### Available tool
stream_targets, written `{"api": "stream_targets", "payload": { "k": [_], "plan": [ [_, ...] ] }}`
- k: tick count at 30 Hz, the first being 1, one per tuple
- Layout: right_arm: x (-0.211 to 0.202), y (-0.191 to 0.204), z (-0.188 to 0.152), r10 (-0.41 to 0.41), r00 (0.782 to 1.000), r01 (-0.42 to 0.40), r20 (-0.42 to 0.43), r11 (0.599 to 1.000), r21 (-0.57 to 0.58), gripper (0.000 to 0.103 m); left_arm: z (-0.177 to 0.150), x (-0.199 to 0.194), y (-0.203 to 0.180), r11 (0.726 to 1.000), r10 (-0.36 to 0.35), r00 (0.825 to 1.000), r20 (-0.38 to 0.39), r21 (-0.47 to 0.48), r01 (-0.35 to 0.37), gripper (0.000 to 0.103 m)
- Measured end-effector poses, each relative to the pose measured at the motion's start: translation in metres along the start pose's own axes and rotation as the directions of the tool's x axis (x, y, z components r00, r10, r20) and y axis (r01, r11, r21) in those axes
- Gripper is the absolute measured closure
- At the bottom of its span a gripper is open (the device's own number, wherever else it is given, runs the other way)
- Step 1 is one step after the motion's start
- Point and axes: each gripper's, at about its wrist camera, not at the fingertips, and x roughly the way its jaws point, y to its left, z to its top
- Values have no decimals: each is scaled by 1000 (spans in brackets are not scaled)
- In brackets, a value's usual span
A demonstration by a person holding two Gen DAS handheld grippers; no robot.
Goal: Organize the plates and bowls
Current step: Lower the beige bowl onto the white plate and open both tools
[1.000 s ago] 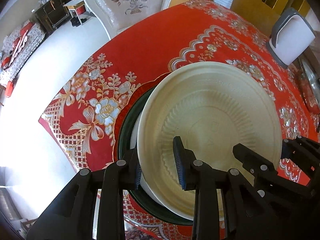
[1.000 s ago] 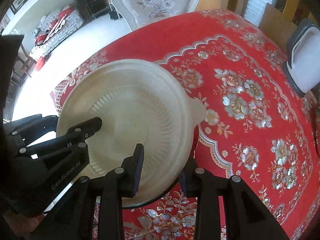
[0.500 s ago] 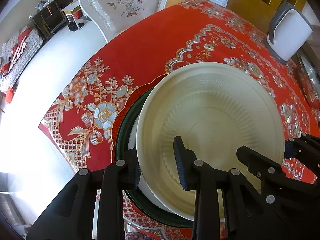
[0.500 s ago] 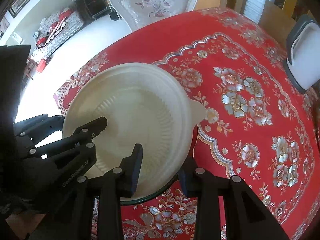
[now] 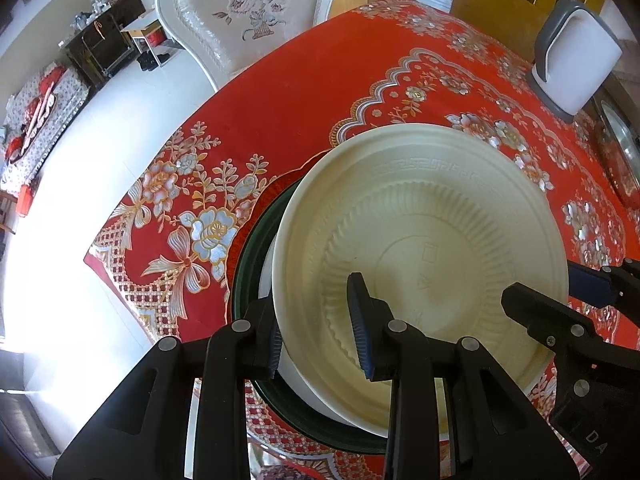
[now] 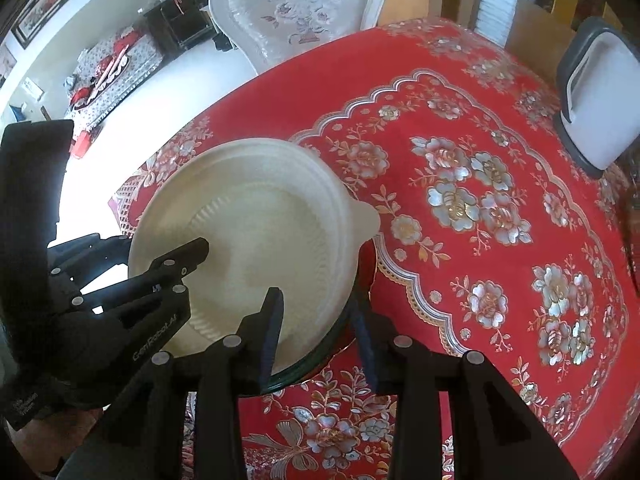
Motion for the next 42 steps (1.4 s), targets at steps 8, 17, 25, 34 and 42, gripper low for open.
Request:
{"api": "stream_targets", "payload": {
  "k": [8,17,25,34,42],
  "plan": [
    [0,2,-1,0,1000,0,-1,1000,-5,67,-3,-2,-2,1000,-1,1000,-5,5,1,74],
    [-2,0,-2,-7,1000,7,4,1000,2,67,0,-8,5,1000,-2,1000,8,-22,2,74],
    [-3,-2,-4,-6,1000,6,5,1000,10,66,2,-9,11,999,5,1000,13,-33,-5,74],
    [-6,0,-6,5,1000,-5,10,1000,18,64,9,-20,29,997,23,999,43,-80,-20,73],
    [-16,6,-8,27,998,-30,53,998,51,52,4,-43,34,992,-27,997,68,-118,35,73]
  ]
}}
